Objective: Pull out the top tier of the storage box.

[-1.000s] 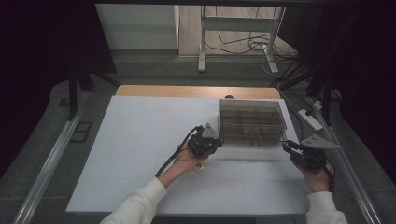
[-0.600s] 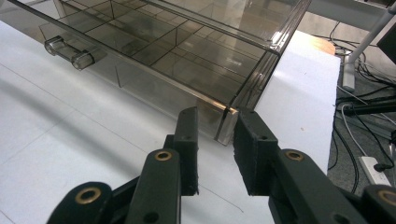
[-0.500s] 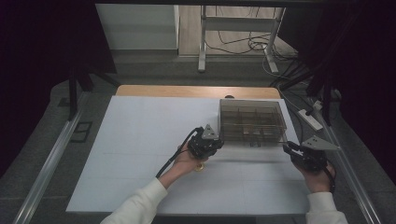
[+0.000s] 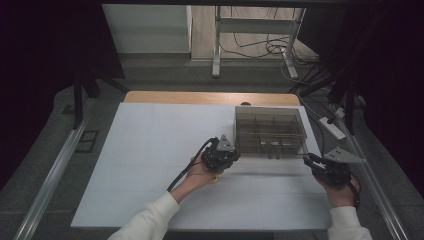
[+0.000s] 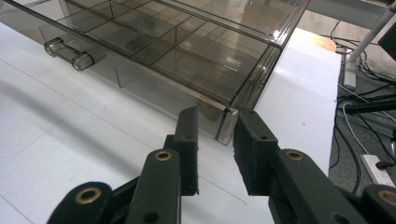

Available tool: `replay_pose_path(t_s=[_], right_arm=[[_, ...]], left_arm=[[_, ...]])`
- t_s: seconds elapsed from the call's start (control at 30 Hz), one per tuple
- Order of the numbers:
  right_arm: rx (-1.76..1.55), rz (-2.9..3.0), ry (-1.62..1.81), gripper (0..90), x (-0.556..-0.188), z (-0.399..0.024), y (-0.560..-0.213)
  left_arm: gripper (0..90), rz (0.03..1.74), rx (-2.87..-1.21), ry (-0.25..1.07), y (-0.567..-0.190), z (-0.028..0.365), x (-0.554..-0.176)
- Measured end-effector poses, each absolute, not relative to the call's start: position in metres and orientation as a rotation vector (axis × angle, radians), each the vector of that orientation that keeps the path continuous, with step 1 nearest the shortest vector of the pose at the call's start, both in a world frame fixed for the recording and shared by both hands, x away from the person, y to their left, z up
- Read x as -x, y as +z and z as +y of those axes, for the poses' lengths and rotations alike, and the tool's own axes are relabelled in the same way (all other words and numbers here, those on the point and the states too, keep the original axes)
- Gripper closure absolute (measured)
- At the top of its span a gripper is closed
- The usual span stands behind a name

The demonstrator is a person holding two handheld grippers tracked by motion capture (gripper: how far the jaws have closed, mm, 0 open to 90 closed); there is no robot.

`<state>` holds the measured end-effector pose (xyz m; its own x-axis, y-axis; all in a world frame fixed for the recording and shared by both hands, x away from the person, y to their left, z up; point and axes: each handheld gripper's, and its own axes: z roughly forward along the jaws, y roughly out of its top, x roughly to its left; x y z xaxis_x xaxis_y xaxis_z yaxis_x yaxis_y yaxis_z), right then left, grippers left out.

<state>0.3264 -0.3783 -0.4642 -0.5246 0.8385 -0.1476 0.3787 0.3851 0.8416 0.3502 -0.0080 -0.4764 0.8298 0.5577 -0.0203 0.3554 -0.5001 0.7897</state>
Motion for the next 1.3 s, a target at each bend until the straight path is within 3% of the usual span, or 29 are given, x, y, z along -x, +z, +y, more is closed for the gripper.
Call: replay_pose_path(t_s=[1.3], right_arm=[[-1.029,2.108,1.044,71.7,-0.3186,-0.3808,-0.4655]], left_arm=[[83.2,0.653,-2.163,0.304,-0.4789,-0.0086,-0.3407]])
